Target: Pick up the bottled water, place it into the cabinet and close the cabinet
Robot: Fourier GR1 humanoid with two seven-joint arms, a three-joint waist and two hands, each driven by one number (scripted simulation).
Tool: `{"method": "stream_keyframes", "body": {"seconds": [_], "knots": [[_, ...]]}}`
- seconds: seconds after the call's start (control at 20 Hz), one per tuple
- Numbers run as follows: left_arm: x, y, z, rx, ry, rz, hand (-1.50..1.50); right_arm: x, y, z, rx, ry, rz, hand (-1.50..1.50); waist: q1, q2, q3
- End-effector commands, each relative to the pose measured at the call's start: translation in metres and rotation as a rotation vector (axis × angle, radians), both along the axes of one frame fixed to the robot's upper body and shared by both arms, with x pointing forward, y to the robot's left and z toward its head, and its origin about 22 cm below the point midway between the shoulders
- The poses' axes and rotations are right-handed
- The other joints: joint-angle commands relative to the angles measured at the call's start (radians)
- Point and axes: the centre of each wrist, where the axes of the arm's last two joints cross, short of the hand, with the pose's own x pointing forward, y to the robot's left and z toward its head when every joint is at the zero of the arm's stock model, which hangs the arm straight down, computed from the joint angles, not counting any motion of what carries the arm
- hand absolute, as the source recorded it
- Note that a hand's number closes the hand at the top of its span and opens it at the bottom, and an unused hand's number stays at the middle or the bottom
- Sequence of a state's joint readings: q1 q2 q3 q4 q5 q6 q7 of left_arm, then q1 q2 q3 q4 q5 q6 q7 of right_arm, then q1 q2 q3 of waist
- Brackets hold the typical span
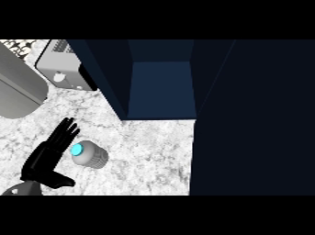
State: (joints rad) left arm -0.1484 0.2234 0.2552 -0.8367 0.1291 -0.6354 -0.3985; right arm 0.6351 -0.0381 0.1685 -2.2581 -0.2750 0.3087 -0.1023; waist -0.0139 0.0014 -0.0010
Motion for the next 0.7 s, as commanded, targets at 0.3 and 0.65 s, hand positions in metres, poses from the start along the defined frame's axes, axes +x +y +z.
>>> {"method": "stream_keyframes", "body": {"seconds": [0.3, 0.65], "knots": [[0.021, -0.005, -0.024, -0.024, 0.018, -0.019, -1.5, -0.009, 0.003, -0.004, -0.012, -0.011, 0.005, -1.5, -0.007, 0.002, -0.001], [0.007, -0.015, -0.043, -0.061, 0.036, -0.021, -1.5, -0.001, -0.006, -0.012, -0.01, -0.003, 0.008, -1.5, -0.006, 0.003, -0.001]]}}
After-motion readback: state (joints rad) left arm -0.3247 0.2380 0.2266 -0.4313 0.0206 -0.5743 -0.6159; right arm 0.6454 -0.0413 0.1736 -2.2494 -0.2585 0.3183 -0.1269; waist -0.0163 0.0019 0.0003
